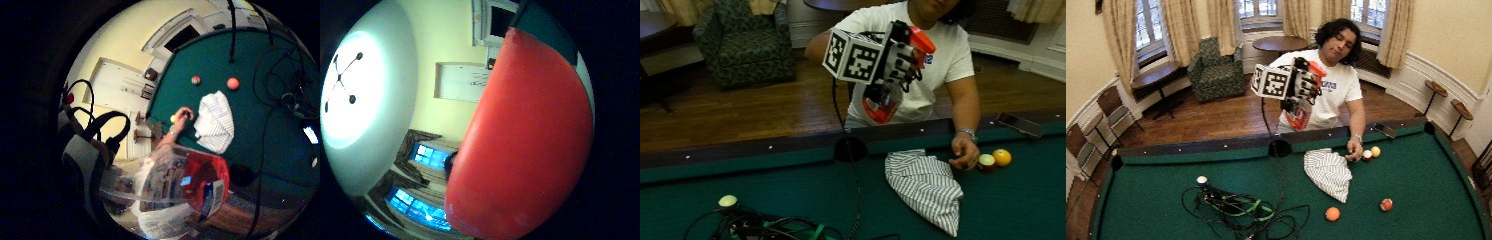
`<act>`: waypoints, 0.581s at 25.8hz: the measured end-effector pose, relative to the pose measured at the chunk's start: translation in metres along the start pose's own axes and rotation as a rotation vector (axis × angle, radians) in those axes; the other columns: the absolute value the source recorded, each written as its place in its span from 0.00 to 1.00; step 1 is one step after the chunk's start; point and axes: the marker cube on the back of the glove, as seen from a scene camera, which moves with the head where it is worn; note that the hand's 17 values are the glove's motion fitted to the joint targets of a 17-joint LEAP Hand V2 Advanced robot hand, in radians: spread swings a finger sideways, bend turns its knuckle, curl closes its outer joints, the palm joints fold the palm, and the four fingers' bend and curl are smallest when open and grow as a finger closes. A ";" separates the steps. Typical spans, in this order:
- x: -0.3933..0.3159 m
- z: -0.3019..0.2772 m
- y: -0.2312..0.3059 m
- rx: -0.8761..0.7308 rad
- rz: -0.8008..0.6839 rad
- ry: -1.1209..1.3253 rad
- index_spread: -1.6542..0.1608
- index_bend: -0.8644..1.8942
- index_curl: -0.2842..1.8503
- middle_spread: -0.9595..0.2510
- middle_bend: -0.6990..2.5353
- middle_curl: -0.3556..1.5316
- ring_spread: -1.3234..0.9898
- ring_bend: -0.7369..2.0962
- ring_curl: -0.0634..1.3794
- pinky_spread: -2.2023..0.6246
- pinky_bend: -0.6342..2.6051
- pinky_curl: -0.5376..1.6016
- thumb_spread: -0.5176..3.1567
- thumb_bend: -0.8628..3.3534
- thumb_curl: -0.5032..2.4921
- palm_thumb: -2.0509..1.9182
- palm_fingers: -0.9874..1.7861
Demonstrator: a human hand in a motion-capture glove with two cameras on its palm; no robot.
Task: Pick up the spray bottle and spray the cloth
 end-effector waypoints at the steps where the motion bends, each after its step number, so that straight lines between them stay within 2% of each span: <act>1: 0.006 0.006 -0.004 -0.016 0.028 0.003 0.77 0.43 0.40 0.62 0.39 0.49 0.47 0.52 0.39 0.66 0.34 0.44 0.25 0.20 0.41 0.77 0.85; 15: 0.126 0.098 -0.031 -0.277 0.490 -0.009 0.77 0.42 0.41 0.62 0.39 0.49 0.47 0.52 0.39 0.67 0.35 0.44 0.25 0.20 0.43 0.76 0.84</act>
